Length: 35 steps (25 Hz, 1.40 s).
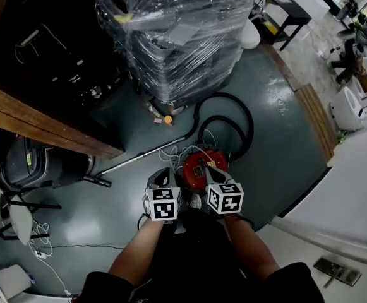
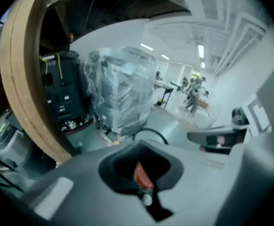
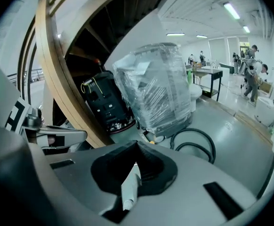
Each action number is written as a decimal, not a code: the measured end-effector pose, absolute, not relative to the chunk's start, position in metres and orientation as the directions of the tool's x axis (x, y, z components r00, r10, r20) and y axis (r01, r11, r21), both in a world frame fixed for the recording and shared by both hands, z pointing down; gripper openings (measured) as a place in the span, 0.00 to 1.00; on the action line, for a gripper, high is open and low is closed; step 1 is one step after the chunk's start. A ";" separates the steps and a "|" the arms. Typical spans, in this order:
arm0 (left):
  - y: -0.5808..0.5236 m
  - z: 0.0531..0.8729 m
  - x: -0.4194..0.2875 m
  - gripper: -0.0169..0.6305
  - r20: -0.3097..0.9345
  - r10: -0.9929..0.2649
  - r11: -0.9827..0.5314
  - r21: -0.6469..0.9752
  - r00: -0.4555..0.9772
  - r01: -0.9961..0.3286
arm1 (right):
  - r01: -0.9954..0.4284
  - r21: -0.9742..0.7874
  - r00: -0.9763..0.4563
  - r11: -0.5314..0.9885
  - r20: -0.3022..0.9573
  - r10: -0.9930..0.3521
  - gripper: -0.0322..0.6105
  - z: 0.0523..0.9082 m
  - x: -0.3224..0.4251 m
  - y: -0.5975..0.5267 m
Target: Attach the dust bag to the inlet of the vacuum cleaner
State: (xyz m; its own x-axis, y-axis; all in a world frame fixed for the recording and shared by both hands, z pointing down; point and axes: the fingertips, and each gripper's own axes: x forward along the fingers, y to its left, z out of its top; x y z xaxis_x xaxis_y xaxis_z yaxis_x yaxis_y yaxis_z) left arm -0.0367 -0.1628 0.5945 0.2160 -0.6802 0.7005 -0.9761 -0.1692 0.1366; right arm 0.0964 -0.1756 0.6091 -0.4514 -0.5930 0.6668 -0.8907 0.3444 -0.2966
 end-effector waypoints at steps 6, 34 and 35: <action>-0.195 0.484 -0.037 0.02 0.552 -0.807 -0.185 0.104 0.211 -0.977 | -0.874 -0.295 -0.485 0.386 0.500 -0.717 0.05 0.493 0.085 -0.204; -0.223 0.266 -0.037 0.02 0.217 -0.943 -0.250 0.035 0.251 -0.968 | -0.912 -0.058 -0.409 0.405 0.096 -0.908 0.05 0.273 0.052 -0.235; -0.223 0.267 -0.038 0.03 0.219 -0.943 -0.248 0.035 0.250 -0.968 | -0.909 -0.065 -0.416 0.411 0.097 -0.904 0.05 0.274 0.051 -0.235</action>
State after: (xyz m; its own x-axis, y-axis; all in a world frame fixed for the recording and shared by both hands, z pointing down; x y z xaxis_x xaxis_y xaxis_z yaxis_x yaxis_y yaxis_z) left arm -0.0384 -0.2235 0.2669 0.2498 -0.9431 0.2194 -0.9681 -0.2482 0.0351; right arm 0.0508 -0.2353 0.2735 -0.4158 -0.9042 0.0972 -0.9092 0.4111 -0.0655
